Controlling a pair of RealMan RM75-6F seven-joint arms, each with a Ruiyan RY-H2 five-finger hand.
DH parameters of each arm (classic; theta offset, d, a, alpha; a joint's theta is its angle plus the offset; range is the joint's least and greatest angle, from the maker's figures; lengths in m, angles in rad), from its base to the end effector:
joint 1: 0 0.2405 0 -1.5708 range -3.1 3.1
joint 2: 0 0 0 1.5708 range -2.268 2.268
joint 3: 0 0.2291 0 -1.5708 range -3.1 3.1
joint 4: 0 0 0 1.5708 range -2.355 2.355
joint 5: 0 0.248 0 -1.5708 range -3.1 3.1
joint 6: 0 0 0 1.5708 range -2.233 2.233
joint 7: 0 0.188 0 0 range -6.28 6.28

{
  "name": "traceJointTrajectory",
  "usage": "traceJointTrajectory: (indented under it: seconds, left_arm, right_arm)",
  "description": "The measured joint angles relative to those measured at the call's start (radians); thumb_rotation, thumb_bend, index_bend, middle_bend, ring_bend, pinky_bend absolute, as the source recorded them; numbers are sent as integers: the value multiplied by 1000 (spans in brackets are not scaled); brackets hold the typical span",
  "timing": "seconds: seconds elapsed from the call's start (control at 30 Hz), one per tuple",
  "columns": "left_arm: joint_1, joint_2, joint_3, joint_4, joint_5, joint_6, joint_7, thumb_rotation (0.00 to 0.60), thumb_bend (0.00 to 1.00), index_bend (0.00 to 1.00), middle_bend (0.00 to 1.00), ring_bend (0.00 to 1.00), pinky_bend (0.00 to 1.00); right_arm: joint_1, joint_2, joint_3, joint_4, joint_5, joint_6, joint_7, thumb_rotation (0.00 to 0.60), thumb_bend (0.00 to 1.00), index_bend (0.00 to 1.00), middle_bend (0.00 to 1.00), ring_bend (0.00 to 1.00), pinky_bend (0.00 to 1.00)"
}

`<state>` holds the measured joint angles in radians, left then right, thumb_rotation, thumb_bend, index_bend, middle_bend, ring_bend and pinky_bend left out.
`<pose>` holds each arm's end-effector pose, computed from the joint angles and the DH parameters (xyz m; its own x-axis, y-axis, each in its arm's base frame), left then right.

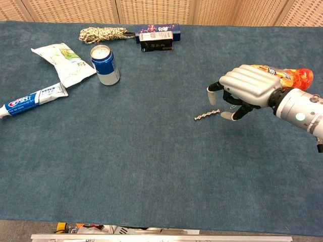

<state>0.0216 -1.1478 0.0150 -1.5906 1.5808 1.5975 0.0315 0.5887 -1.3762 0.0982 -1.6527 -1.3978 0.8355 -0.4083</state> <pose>-0.3076 0.1777 0.1078 0.4210 -0.0029 0.9070 0.9070 0.0103 -0.4210 -0.1430 -0.3040 -0.0693 0.6441 -0.2947 0.7059 -0.7101 -0.5736 0.4084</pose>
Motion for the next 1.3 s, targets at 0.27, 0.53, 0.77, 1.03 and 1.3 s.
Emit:
traceJointTrajectory:
  seconds: [0.27, 0.53, 0.77, 1.03, 1.3]
  left_arm:
    - [1, 1, -3, 1, -8, -3, -4, 600, 175, 0, 0, 0, 0]
    - [-1, 2, -5, 4, -13, -10, -7, 600, 175, 0, 0, 0, 0]
    - [-2, 3, -7, 9, -18, -14, -15, 600, 174, 0, 0, 0, 0]
    - [-1, 2, -9, 17, -23, -16, -22, 600, 175, 0, 0, 0, 0]
    - [0, 1, -10, 24, -25, -15, -30, 600, 175, 0, 0, 0, 0]
  right_arm:
    - [53, -76, 3, 79, 83, -45, -45, 600, 245, 479, 965, 1000, 1000]
    - [100, -147, 4, 152, 151, -72, -74, 600, 242, 479, 965, 1000, 1000]
    - [131, -198, -6, 199, 196, -86, -98, 600, 242, 479, 965, 1000, 1000]
    - [152, -226, -21, 221, 225, -81, -112, 600, 242, 494, 965, 1000, 1000]
    - [167, -247, -29, 241, 243, -75, -114, 600, 243, 516, 964, 1000, 1000]
